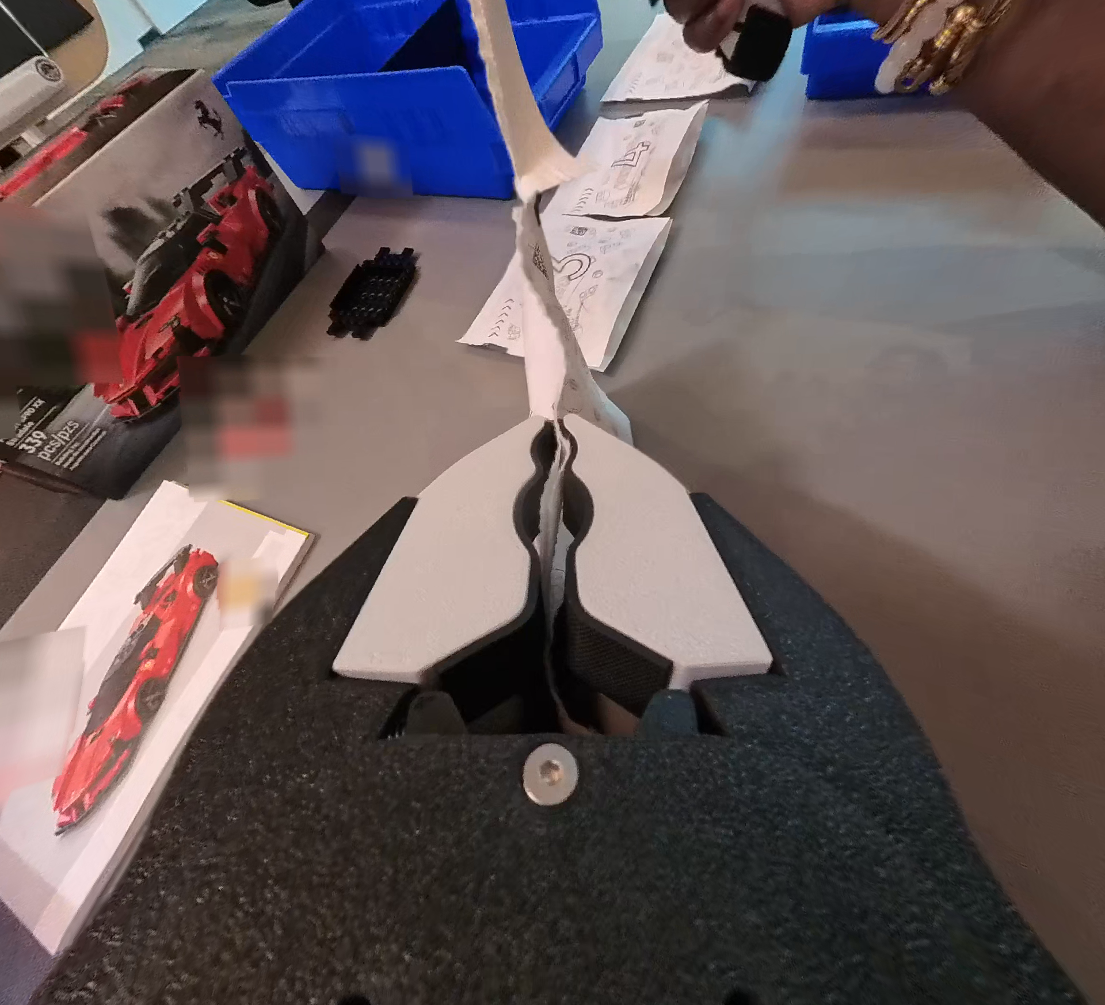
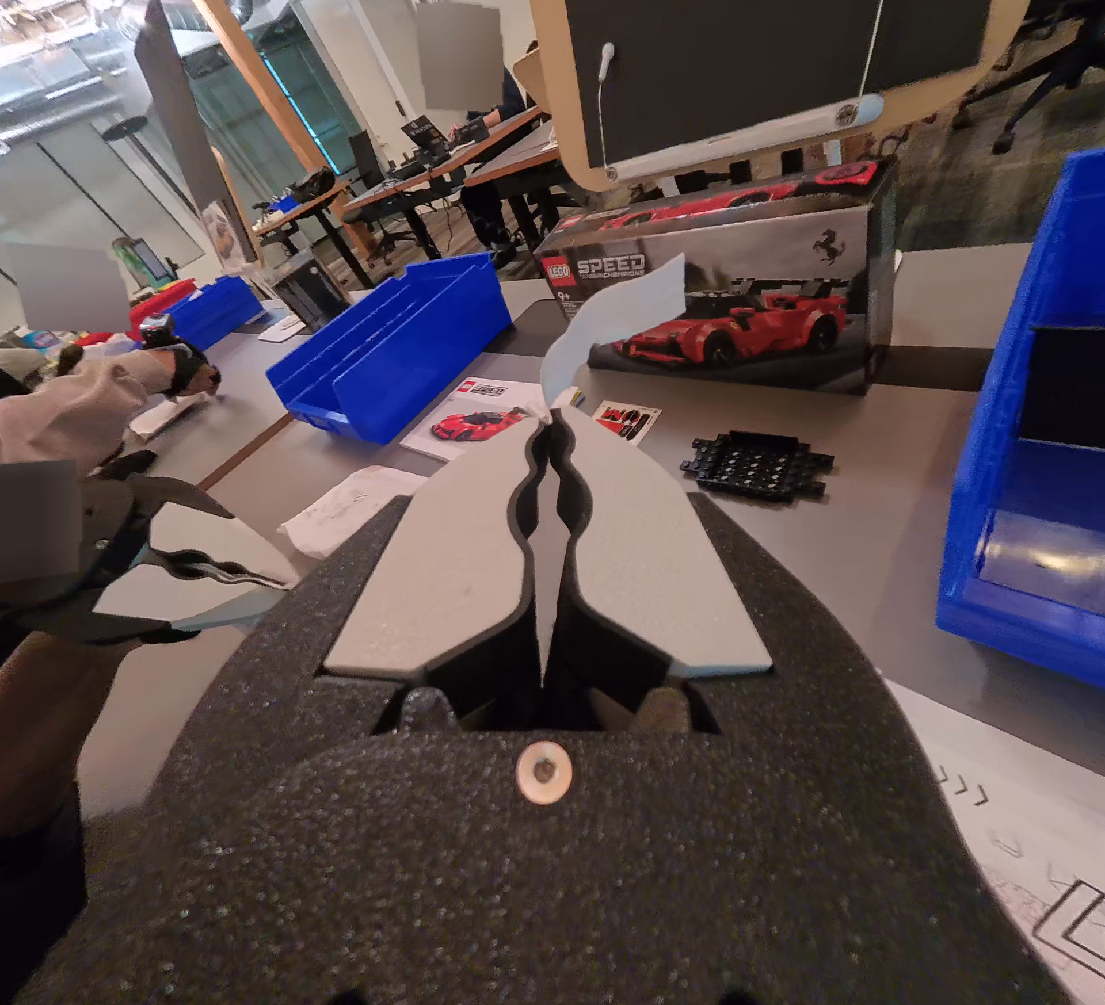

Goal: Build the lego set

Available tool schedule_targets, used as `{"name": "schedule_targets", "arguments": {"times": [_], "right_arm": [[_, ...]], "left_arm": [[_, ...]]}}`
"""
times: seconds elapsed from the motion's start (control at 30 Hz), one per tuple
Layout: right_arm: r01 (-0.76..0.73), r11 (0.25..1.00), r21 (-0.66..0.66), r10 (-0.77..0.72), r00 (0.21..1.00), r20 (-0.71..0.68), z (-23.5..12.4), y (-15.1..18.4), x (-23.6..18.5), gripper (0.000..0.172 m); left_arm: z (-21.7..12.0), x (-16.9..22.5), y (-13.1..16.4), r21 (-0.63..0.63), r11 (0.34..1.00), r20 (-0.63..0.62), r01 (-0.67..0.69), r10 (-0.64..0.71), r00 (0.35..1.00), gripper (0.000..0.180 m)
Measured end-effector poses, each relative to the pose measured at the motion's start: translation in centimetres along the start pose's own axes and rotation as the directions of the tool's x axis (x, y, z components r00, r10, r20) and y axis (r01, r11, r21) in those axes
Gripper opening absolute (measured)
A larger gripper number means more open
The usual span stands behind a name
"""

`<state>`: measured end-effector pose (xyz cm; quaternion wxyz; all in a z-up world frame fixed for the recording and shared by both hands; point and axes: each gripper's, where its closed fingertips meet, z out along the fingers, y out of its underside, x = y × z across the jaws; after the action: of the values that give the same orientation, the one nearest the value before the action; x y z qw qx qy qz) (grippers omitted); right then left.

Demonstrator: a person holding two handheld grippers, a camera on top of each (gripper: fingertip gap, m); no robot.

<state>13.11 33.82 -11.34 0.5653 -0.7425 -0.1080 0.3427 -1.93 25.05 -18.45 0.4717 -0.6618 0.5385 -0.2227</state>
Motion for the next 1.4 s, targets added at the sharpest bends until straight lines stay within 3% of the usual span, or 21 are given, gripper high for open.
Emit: {"name": "schedule_targets", "arguments": {"times": [0.13, 0.2, 0.23, 0.37, 0.57, 0.87, 1.03, 1.2, 1.3, 1.4], "right_arm": [[0.015, 0.999, 0.038, -0.013, 0.999, -0.052, -0.8, -1.1, 1.1, 0.001], [0.059, 0.989, 0.135, -0.033, 0.982, -0.185, -3.4, -3.3, 3.6, 0.000], [0.052, 0.985, 0.163, -0.026, 0.988, -0.155, -4.4, -4.2, 3.4, 0.000], [0.123, 0.992, -0.027, -0.124, 0.992, -0.034, -5.1, -1.9, 0.2, 0.000], [0.213, 0.931, -0.296, -0.199, 0.977, 0.075, -8.1, 3.3, -3.5, 0.001], [0.214, 0.907, -0.362, -0.195, 0.977, 0.087, -10.9, 5.0, -5.1, 0.001], [0.222, 0.925, -0.310, -0.219, 0.975, 0.045, -12.4, 2.1, -4.3, 0.001], [0.194, 0.927, -0.321, -0.253, 0.956, -0.151, -15.3, -4.8, 3.4, 0.001], [0.092, 0.926, -0.365, -0.211, 0.930, -0.300, -16.9, -7.7, 10.6, 0.001], [-0.026, 0.899, -0.438, -0.208, 0.854, -0.477, -18.5, -8.5, 19.3, 0.001]], "left_arm": [[0.0, 0.3, -0.4, 0.030, 0.999, -0.013, 0.009, -0.009, 1.000, 0.000], [-0.5, -0.5, 0.9, -0.024, 1.000, 0.034, -0.007, 0.008, 0.999, 0.000], [-0.9, -0.4, 0.6, 0.010, 1.000, 0.014, 0.022, -0.022, 1.000, 0.000], [-0.8, -0.3, 0.4, 0.013, 1.000, 0.002, -0.003, 0.003, 1.000, 0.000], [-1.2, -0.3, 0.5, 0.036, 0.999, -0.006, 0.003, -0.002, 1.000, 0.000], [-1.4, 0.2, 0.2, 0.056, 0.998, -0.005, 0.002, -0.002, 1.000, 0.000], [-1.5, 0.4, 0.1, 0.052, 0.999, -0.001, -0.006, 0.006, 1.000, 0.000], [-1.5, 0.5, 0.1, 0.053, 0.999, -0.015, 0.005, -0.005, 1.000, 0.000], [-1.5, 0.5, 0.2, 0.055, 0.999, -0.010, 0.004, -0.003, 1.000, 0.000], [-1.6, 0.6, 0.2, 0.058, 0.998, -0.013, 0.011, -0.010, 1.000, 0.000]]}}
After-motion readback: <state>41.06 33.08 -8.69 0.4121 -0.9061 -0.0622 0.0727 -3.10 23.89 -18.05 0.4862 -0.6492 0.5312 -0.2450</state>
